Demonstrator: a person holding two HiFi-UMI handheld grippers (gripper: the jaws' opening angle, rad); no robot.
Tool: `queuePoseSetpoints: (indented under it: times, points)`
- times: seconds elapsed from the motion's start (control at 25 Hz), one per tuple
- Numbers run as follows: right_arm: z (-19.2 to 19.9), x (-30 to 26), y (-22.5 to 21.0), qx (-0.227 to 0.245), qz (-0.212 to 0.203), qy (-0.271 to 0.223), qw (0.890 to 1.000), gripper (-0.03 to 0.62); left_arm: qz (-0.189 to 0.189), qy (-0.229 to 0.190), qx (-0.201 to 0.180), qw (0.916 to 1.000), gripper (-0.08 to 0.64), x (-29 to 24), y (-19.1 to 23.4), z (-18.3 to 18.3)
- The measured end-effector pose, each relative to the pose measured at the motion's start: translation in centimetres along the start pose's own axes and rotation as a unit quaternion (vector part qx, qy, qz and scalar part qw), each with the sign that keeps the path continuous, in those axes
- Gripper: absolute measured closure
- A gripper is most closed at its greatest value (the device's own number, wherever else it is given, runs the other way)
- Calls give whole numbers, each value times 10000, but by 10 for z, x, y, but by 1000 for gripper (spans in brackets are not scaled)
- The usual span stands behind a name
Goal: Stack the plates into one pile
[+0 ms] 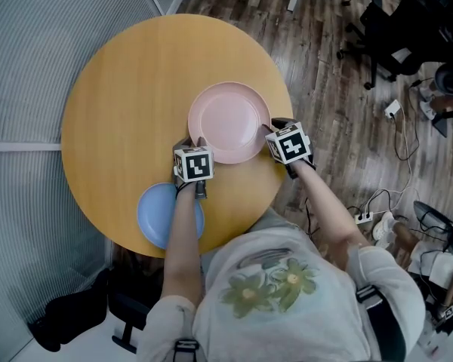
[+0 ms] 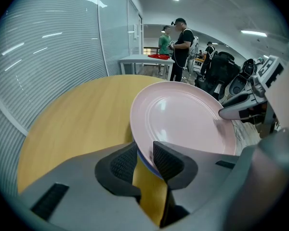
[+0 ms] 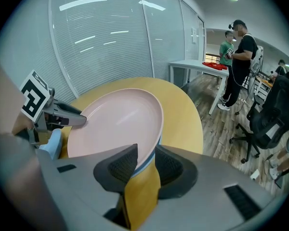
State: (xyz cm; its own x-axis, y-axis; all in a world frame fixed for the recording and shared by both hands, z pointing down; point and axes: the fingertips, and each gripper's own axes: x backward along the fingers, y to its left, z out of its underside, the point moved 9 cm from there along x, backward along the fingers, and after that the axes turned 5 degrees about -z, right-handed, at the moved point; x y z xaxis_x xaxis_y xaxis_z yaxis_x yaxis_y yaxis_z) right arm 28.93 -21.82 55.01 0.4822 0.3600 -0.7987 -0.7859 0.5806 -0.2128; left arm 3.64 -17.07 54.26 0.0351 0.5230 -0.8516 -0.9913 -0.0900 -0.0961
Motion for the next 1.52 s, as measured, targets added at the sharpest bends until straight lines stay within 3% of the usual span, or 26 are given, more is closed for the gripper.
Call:
queuePoseSetpoints:
  times: [0.8, 1.24, 1.52]
  points:
    - [10, -27, -3, 26, 123, 354, 9993, 462, 35, 324, -74, 9994, 446, -26, 1, 7]
    - [14, -28, -2, 93, 137, 252, 9995, 462, -28, 162, 28, 9999, 408, -24, 3, 11]
    - [8, -11, 5, 149, 234, -143, 9995, 462, -78, -128, 133, 9998, 408, -5, 9, 10]
